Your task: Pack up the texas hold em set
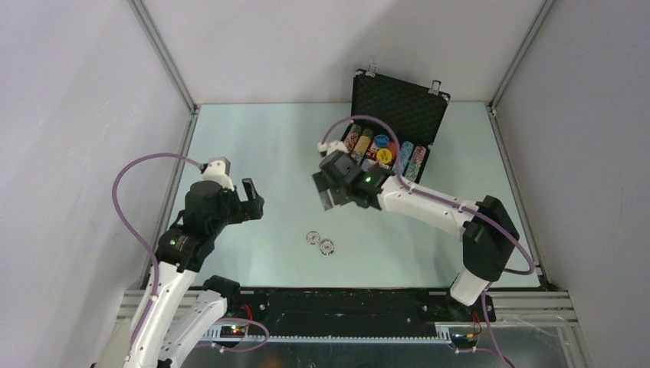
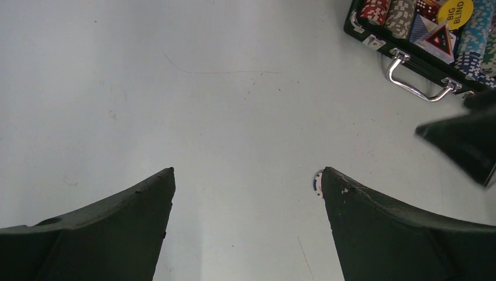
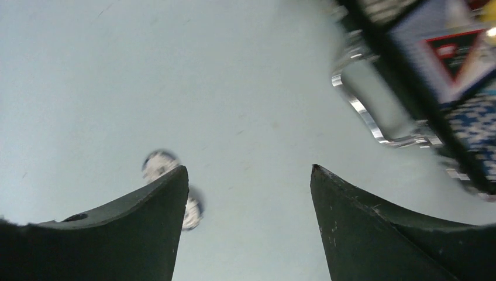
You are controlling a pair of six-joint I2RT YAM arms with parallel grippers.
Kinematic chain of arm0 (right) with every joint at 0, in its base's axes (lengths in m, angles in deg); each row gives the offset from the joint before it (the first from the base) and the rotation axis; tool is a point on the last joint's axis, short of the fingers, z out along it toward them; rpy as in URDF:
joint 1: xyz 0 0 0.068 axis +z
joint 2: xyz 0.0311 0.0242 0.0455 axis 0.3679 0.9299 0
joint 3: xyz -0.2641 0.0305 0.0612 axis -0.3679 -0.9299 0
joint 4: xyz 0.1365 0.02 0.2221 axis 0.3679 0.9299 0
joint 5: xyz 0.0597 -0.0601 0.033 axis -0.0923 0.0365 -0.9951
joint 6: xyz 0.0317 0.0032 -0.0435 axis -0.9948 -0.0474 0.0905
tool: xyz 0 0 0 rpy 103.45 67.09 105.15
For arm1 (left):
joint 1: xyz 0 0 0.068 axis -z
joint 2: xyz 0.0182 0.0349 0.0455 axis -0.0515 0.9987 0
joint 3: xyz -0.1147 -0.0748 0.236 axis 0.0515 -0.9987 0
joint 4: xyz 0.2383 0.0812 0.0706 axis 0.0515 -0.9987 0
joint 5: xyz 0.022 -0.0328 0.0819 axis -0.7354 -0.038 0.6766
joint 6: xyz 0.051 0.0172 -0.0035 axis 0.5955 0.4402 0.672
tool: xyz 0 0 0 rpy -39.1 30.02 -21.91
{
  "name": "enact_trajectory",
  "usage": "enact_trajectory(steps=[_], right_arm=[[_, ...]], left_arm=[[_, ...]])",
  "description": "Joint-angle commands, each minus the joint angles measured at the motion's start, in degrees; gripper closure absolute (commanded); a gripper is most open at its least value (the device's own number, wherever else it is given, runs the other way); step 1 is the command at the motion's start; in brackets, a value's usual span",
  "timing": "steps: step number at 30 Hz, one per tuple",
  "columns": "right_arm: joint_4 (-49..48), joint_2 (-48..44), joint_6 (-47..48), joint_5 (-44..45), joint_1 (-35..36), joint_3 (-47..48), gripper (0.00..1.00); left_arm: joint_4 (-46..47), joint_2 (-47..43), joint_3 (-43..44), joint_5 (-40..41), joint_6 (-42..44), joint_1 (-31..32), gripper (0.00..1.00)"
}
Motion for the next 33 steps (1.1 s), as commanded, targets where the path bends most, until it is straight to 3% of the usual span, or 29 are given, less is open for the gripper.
enact_trajectory(steps=[1, 10, 17, 33], right_arm=[[-0.6, 3.1, -4.1, -2.9, 5.1, -1.0, 0.21], [-6.3, 11.6, -7.8, -6.0, 10.3, -0.5, 0.19], [-3.3, 18.1, -8.0, -5.9, 12.1, 4.4, 0.2], [0.6, 23.3, -7.3, -4.2, 14.3, 8.7, 0.35]], left_arm=[[1.6, 0.4, -0.3, -0.3, 1.2, -0.6, 0.0], [1.0, -0.3, 0.1, 5.4, 0.8, -1.1, 0.0], [0.9, 0.3, 0.1, 5.9, 0.7, -1.0, 0.0], [0.9, 0.1, 0.0, 4.8, 0.7, -1.0, 0.0]])
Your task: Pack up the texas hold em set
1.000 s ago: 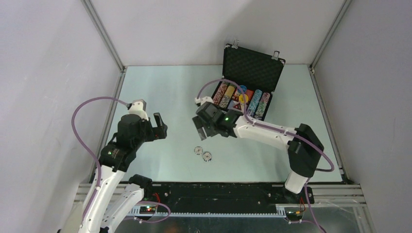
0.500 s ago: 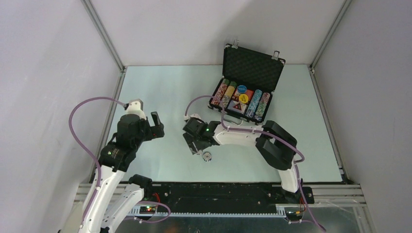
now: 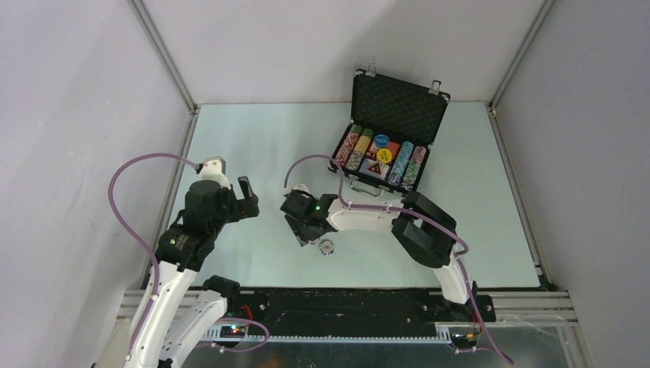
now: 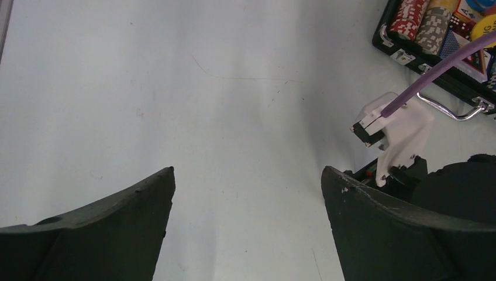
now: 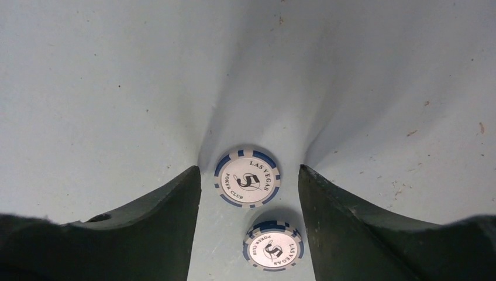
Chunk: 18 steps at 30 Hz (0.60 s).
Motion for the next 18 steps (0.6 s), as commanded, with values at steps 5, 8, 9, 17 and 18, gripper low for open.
enact_trajectory(steps=[5, 8, 9, 17, 18], right_arm=[[4.6, 2.6, 0.4, 3.0, 1.7, 4.2, 0.43], [5.1, 2.8, 0.3, 3.1, 1.9, 4.2, 0.46], [5.2, 2.7, 0.2, 3.1, 1.9, 4.1, 0.46], [5.3, 2.4, 0.1, 3.5, 1.9, 2.8, 0.46], [5.2, 2.3, 0.1, 3.5, 1.8, 2.6, 0.48]], left_arm=[[1.0, -0.2, 0.0, -0.4, 0.7, -0.6, 0.0], [0.9, -0.3, 0.0, -0.4, 0.7, -0.6, 0.0], [0.9, -0.2, 0.0, -0.4, 0.7, -0.5, 0.0], [1.0, -0.2, -0.1, -0.5, 0.7, -0.6, 0.0], [1.0, -0.2, -0.1, -0.6, 0.7, -0.5, 0.0]])
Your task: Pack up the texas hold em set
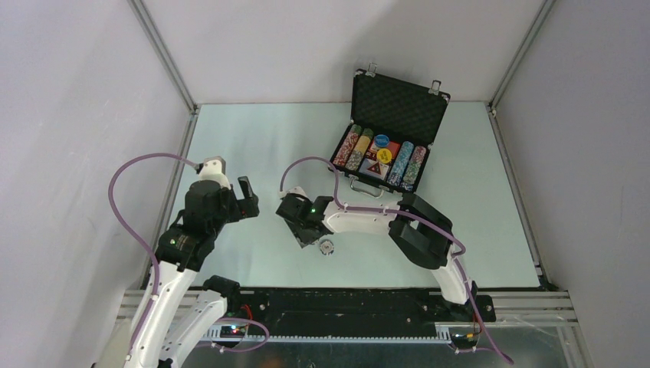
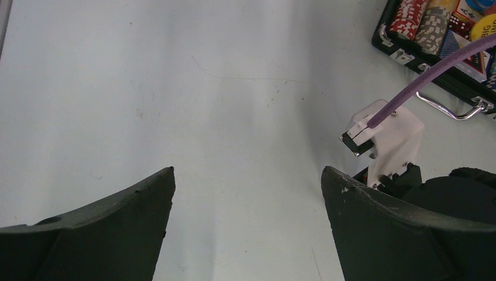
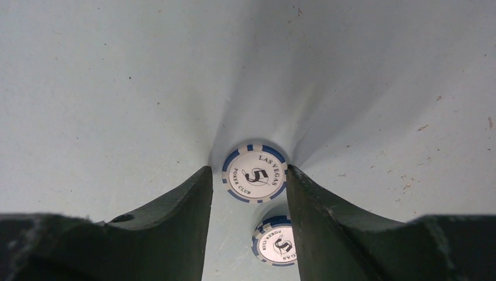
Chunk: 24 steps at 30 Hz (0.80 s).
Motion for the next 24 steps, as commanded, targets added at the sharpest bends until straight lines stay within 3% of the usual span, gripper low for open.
enact_trajectory(steps=[1, 14, 24], right_arm=[[1.7, 0.7, 0.1, 1.9, 0.2, -0.2, 0.48], [-1.5, -0.7, 1.1, 0.8, -1.4, -2.0, 0.57], [-1.7, -4.0, 2.2, 2.2, -1.7, 0.3, 0.55]], left_arm=[[1.0, -0.2, -0.1, -0.5, 0.7, -0.6, 0.0], [0.9, -0.1, -0.1, -0.5, 0.8, -0.6, 0.0], [1.0, 0.0, -0.1, -0.6, 0.7, -0.6, 0.0]])
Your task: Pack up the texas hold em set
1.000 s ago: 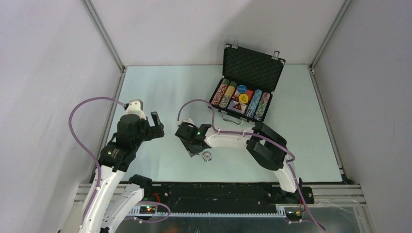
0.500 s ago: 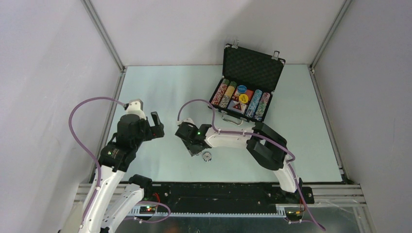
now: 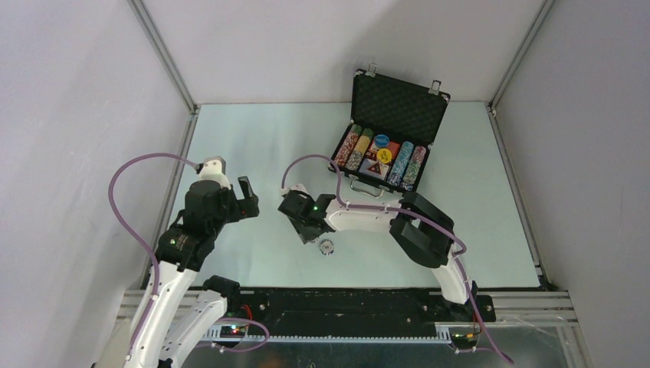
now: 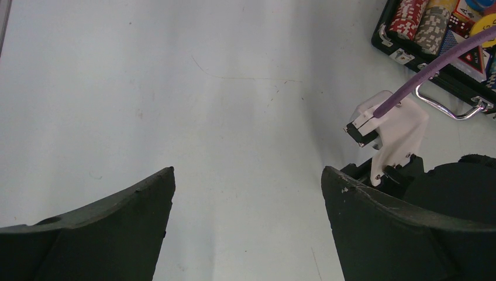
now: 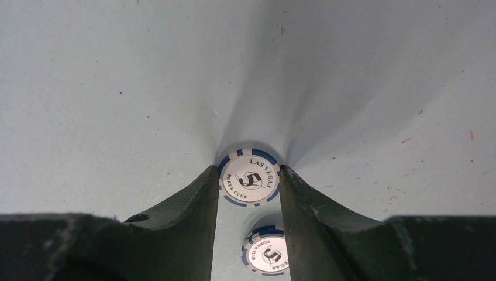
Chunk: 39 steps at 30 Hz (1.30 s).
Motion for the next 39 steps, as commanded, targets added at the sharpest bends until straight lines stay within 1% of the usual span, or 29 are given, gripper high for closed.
enact_trajectory(steps=[1, 11, 17, 21, 27, 39], right_arm=[[0.5, -3.9, 1.2, 2.4, -0.6, 1.7, 0.55], [0.7, -9.1, 0.6, 4.4, -0.5, 0.2, 0.53], [1.0, -13.8, -1.2, 4.4, -0.3, -5.0, 0.53], [1.7, -15.2, -2.7, 4.4, 0.7, -8.1, 0.53], [2.2, -15.3, -3.9, 3.9, 1.9, -10.3, 0.53], [2.0, -14.1, -4.8, 2.2, 2.3, -11.5, 0.53]], left_arm=[[1.0, -0.1, 0.0, -0.5, 0.7, -0.6, 0.0], [1.0, 0.0, -0.1, -0.3, 0.7, -0.6, 0.0], [1.0, 0.0, -0.1, -0.3, 0.7, -0.5, 0.0], [1.0, 0.1, -0.1, -0.4, 0.8, -0.6, 0.0], [1.0, 0.2, -0.1, -0.6, 0.7, -0.5, 0.0], [1.0, 0.3, -0.1, -0.9, 0.7, -0.6, 0.0]])
